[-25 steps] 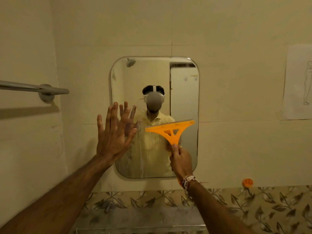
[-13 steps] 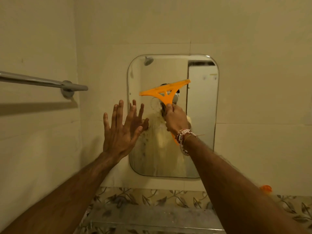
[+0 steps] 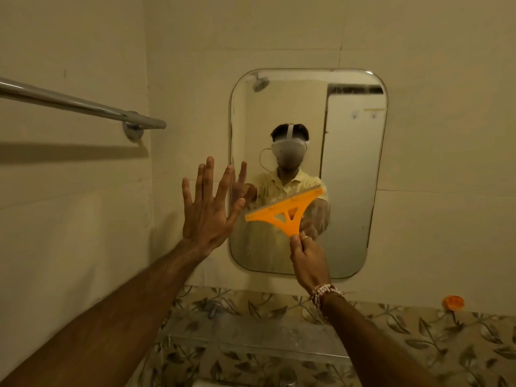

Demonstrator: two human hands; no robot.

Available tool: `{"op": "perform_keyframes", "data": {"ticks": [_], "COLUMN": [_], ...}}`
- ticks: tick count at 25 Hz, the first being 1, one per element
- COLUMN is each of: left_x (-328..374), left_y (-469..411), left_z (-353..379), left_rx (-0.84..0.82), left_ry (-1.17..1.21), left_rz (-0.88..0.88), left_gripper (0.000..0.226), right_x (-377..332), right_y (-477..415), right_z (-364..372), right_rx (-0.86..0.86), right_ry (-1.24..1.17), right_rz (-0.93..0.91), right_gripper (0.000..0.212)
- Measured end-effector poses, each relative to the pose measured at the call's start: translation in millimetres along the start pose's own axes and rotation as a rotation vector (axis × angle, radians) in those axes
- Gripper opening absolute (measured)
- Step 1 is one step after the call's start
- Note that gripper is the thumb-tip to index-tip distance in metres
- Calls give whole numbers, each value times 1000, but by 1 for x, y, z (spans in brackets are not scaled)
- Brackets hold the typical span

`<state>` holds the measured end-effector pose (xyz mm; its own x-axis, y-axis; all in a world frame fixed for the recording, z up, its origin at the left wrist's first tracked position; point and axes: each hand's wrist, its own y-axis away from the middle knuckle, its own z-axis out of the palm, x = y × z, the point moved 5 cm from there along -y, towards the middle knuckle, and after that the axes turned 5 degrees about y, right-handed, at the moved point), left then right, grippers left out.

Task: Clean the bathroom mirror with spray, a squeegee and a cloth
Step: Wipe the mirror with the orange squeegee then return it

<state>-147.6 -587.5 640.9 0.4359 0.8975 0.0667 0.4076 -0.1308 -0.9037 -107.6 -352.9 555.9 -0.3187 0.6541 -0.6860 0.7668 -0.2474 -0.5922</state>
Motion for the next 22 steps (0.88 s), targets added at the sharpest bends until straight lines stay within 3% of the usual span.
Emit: {"op": "perform_keyframes", "data": {"ticks": [4,9,22], "left_x": [-10,-25,-22], "left_y": [-3,3,28], "left_z": [-4,-1,22], "left_rx": [20,44,-62], "left_ry": [4,0,7], "left_rz": [-17,-18,-55], "left_gripper": [77,75,73], "right_x": [-63,-125,21], "right_y": [-36,-87,10], "right_z": [-6,9,43], "right_rx": [41,8,-186], "right_ry": [-47,128,388], "right_rz": [-117,-133,-149], "right_gripper": [39,39,43]}}
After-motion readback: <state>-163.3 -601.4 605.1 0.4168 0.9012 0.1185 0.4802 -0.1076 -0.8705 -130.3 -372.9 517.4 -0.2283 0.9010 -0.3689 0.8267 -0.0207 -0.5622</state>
